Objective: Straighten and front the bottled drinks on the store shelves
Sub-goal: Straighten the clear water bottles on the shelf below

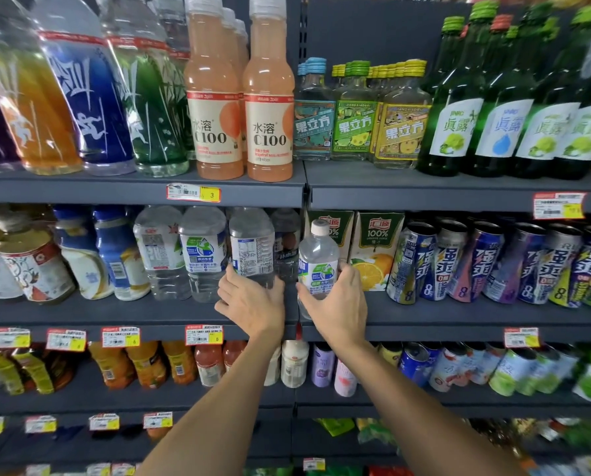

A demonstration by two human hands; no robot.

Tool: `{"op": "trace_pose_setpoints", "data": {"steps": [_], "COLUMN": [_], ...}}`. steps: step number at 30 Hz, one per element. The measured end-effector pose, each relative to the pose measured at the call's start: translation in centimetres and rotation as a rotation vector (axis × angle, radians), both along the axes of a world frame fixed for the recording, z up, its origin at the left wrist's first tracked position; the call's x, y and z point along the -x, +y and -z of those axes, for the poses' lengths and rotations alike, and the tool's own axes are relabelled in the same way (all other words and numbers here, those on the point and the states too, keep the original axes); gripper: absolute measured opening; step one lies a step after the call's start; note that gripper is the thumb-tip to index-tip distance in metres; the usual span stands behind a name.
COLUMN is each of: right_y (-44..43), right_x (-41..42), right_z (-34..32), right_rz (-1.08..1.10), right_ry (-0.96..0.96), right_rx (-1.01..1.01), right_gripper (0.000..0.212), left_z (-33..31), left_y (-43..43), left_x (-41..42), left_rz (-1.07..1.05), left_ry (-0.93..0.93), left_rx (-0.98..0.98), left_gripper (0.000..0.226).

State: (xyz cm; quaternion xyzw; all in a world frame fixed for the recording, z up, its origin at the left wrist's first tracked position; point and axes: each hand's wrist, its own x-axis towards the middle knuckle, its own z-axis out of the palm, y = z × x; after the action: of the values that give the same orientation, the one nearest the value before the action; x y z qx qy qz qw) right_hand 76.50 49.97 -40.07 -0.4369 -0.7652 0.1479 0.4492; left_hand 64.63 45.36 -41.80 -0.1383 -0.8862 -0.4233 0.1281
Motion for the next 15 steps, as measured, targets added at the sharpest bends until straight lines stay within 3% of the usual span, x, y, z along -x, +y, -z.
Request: {"op": "trace_pose_setpoints", "data": {"steps": [5,9,15], "right_y": [0.0,0.2,0.3], "right_x": [0.4,0.3,0.3], "right_z": [0.1,0.2,0.2], "right_rz": [-0.046,-0.052,-0.073], "right_ry": [0.059,0.067,0.088], "right_rx": [0.026,0.049,0.07], "right_gripper": [0.067,0.069,0.066], "left_z": [0.4,-0.3,-0.9], "left_y": [-3.3,-6.6,-8.5], "left_x": [1.5,3.5,5.4], "left_rz": [0.25,0.609,0.732], "left_ry": [0.08,-0.104,0.004], "left_rx": [-0.079,-0.233,-0.082], "left_gripper": [0.106,0.098,0.08]}}
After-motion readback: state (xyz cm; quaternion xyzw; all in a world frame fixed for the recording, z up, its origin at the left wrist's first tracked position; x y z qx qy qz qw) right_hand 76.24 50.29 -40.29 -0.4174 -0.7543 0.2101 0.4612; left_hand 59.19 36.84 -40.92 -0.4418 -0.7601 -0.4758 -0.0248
